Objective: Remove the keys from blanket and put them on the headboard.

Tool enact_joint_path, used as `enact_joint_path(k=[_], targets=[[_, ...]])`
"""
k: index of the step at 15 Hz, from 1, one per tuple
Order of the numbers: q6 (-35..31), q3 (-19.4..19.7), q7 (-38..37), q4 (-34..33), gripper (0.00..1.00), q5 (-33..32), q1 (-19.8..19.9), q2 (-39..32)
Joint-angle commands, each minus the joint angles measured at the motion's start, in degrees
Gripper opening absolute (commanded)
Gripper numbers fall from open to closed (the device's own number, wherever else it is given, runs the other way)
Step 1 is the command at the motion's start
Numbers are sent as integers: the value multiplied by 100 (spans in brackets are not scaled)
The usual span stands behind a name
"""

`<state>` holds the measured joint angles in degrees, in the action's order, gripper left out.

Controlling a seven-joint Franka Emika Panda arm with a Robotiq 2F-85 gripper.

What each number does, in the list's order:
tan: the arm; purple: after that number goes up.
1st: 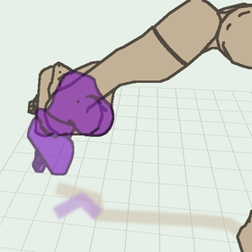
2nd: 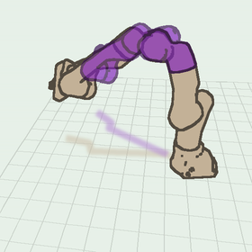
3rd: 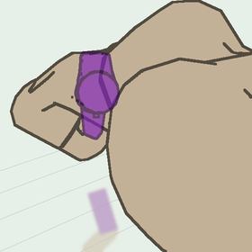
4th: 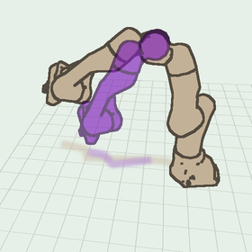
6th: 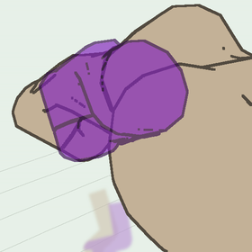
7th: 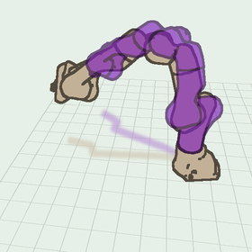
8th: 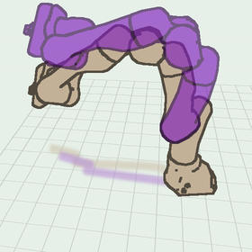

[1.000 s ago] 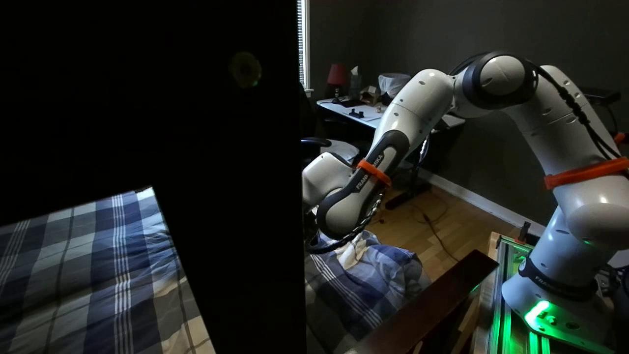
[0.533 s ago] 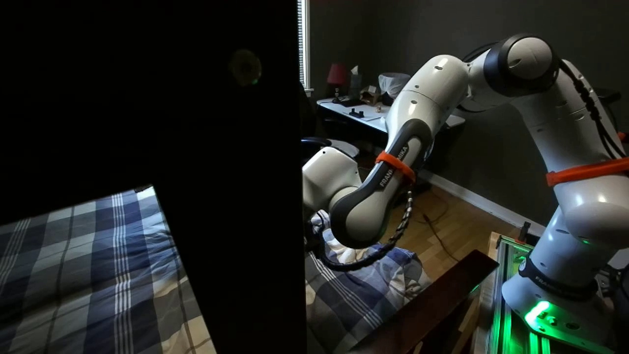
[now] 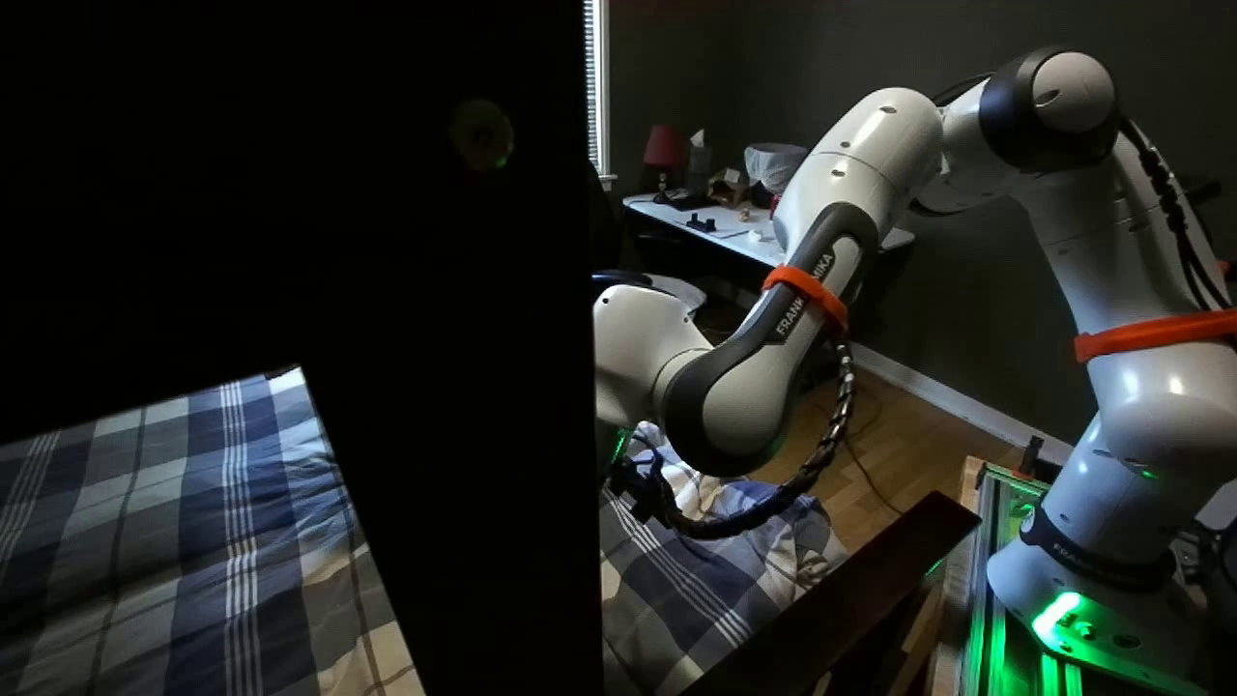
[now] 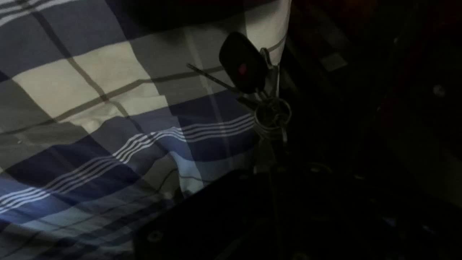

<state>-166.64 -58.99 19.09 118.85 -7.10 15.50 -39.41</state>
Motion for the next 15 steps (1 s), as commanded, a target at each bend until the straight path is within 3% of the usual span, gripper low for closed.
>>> enact_joint_path(k=[1, 7, 10, 15], targets=[[925, -246, 40, -26, 1, 602, 133, 255], [1286, -356, 2, -36, 1, 1287, 86, 806], [1862, -529, 141, -75, 1, 1679, 200, 980], [3184, -465, 220, -147, 1, 2406, 225, 1624]])
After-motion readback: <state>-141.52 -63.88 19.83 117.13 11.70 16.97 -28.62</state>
